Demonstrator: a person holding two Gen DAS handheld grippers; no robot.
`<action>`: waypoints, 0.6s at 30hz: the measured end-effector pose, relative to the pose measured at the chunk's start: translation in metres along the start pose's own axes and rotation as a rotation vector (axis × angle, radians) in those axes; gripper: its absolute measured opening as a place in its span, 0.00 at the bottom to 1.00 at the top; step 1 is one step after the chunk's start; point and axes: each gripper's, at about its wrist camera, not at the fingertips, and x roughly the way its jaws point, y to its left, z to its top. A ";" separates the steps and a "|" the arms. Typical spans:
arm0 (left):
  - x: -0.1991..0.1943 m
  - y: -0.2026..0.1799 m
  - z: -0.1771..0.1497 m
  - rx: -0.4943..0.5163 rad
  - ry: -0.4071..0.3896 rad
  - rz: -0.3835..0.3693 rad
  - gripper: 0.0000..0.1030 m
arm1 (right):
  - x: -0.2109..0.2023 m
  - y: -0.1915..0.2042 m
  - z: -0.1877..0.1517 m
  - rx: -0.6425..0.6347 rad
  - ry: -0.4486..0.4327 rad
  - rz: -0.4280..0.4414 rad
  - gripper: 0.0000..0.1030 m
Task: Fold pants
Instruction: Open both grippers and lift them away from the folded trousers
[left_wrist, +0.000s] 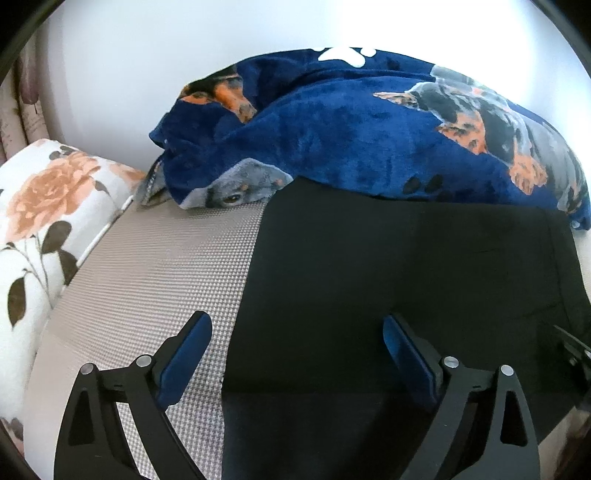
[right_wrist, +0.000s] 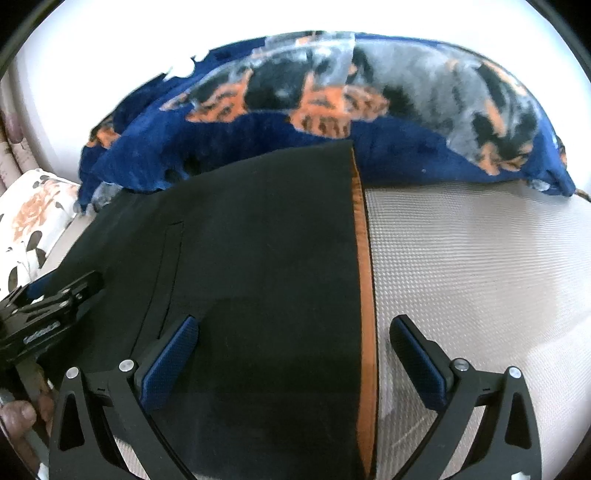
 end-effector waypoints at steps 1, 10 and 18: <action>-0.002 -0.001 0.000 0.005 -0.006 0.007 0.91 | -0.006 0.002 -0.003 -0.011 -0.015 0.002 1.00; -0.033 -0.001 -0.017 0.015 -0.071 0.041 0.91 | -0.059 0.013 -0.040 -0.087 -0.057 0.035 1.00; -0.099 0.002 -0.047 -0.087 -0.163 -0.023 0.91 | -0.100 0.032 -0.061 -0.122 -0.077 0.057 1.00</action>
